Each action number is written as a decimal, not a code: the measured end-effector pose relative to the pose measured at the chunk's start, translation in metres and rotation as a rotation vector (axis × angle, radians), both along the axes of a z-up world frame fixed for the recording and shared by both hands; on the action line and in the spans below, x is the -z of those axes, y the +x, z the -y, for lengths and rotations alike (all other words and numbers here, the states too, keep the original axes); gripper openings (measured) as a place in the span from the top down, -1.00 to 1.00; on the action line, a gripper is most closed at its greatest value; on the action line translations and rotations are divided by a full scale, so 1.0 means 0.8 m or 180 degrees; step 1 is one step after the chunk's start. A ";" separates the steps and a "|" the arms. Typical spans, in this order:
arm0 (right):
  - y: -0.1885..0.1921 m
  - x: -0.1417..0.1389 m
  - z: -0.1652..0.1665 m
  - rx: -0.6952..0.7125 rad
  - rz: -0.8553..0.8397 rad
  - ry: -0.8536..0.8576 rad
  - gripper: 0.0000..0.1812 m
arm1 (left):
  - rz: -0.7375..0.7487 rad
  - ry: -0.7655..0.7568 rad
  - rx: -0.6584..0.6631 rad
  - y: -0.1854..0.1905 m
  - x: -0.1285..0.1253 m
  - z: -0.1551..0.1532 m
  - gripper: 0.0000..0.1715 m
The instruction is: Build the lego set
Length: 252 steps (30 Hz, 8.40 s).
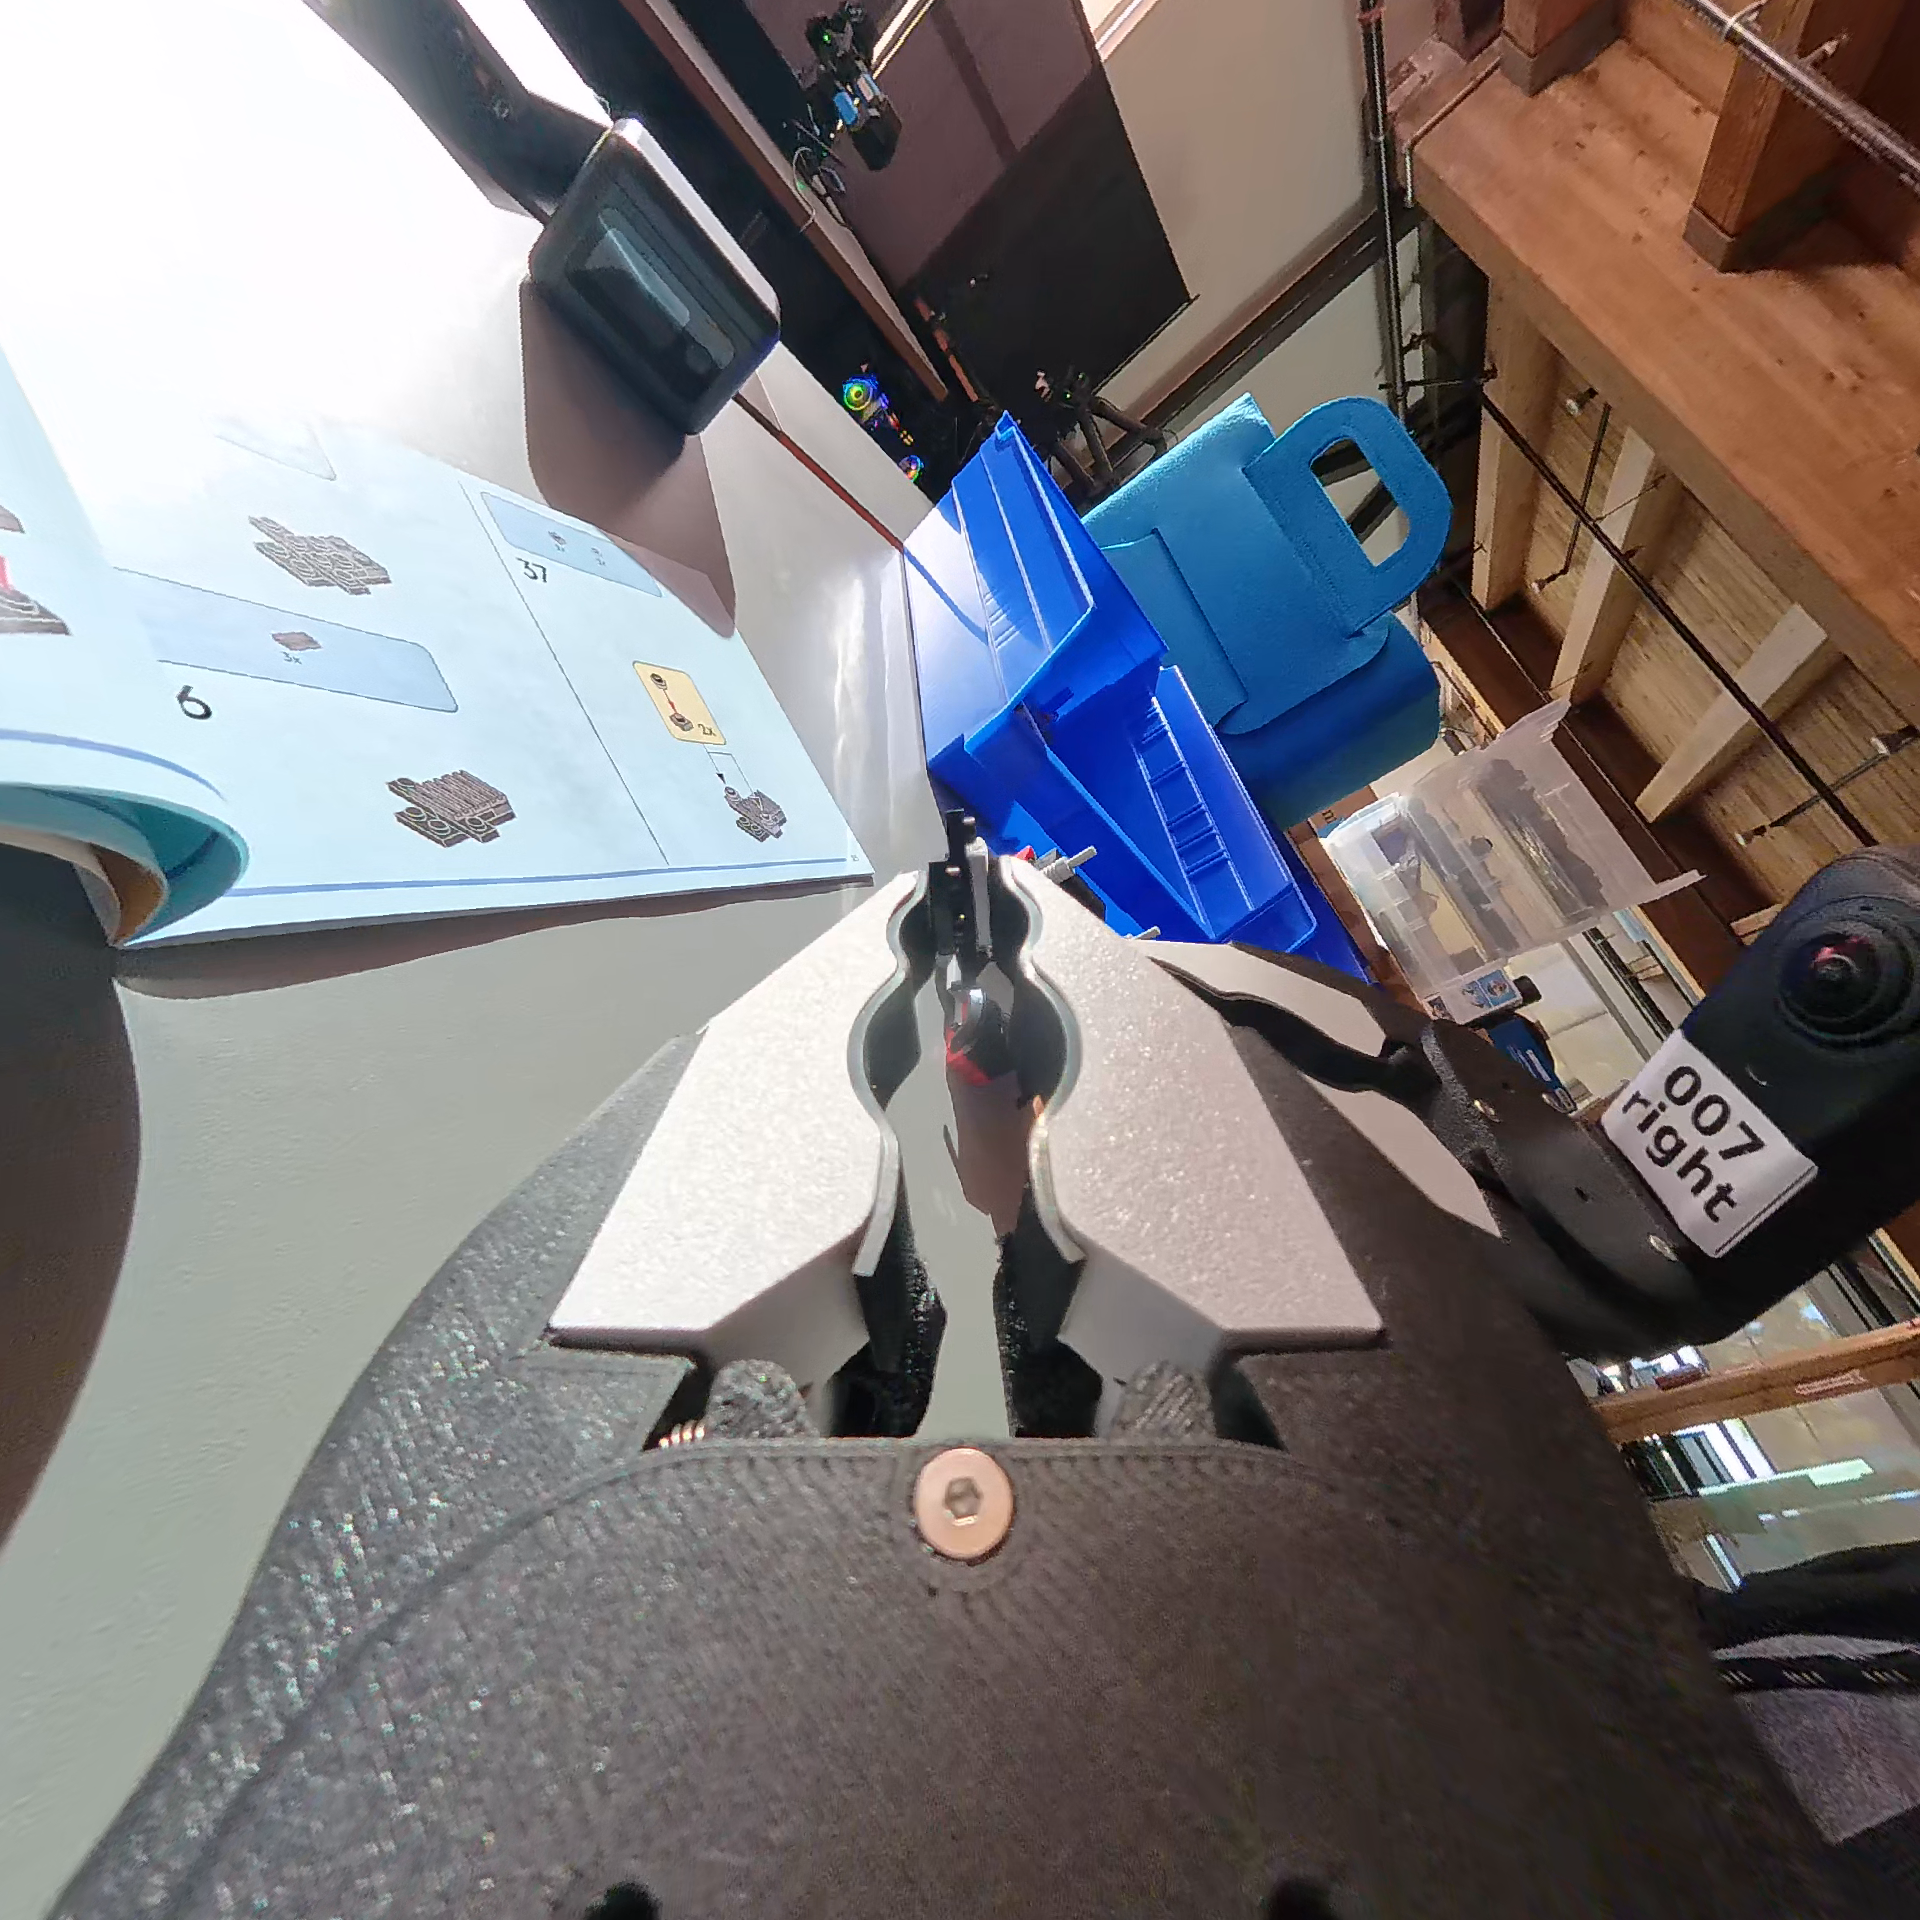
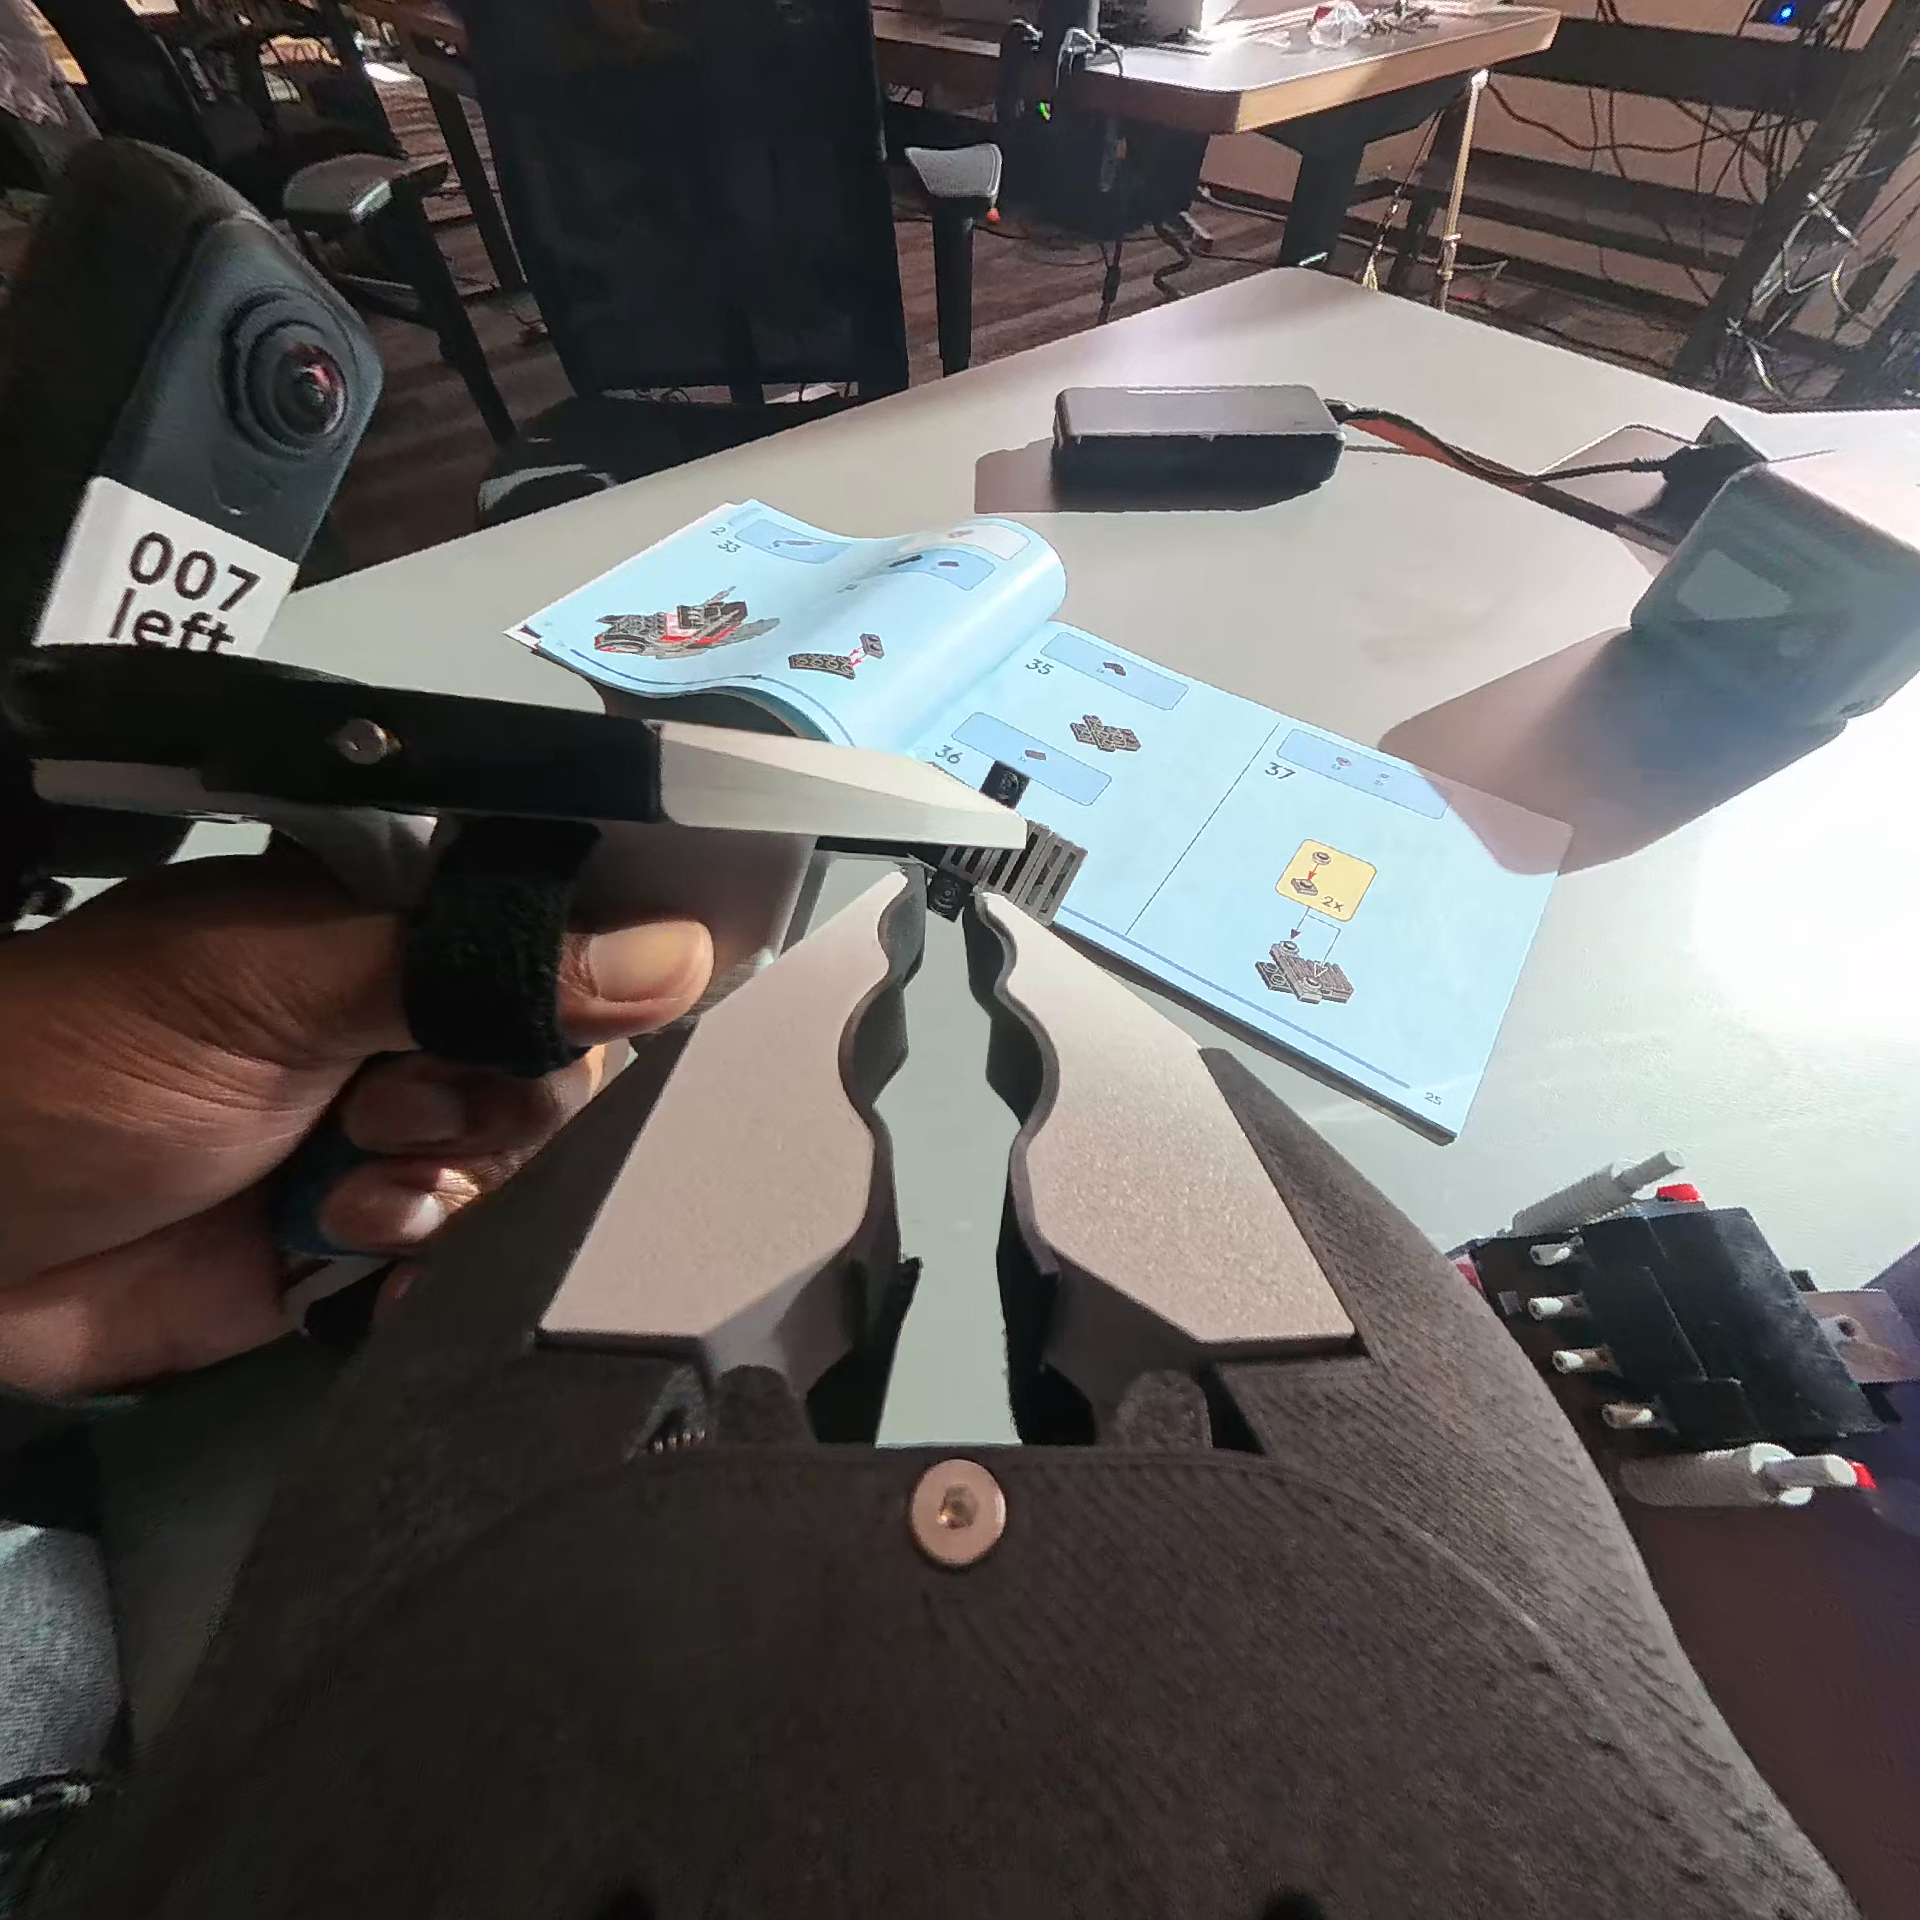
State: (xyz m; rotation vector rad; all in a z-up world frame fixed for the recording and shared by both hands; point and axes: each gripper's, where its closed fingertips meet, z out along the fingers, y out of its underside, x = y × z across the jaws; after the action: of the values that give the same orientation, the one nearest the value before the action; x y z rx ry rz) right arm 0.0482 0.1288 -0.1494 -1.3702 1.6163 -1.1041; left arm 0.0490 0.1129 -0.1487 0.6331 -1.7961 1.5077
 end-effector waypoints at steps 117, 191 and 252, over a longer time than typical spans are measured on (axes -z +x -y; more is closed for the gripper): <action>-0.012 0.018 0.005 -0.0057 -0.0020 0.0587 0.88 | 0.0047 0.0250 0.0140 -0.011 0.015 0.009 0.89; -0.021 0.009 0.012 -0.0095 0.0234 0.0913 0.93 | 0.0245 0.0337 0.0241 -0.020 0.018 0.014 0.86; -0.273 0.004 0.161 0.0491 0.0348 0.0506 0.73 | -0.0906 0.0199 0.1283 -0.129 0.007 0.007 0.88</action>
State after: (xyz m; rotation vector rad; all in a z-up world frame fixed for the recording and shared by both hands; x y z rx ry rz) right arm -0.1700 -0.0004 -0.1523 -1.0796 1.7124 -1.0938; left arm -0.0541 0.1070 -0.1541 0.4539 -1.6356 1.0403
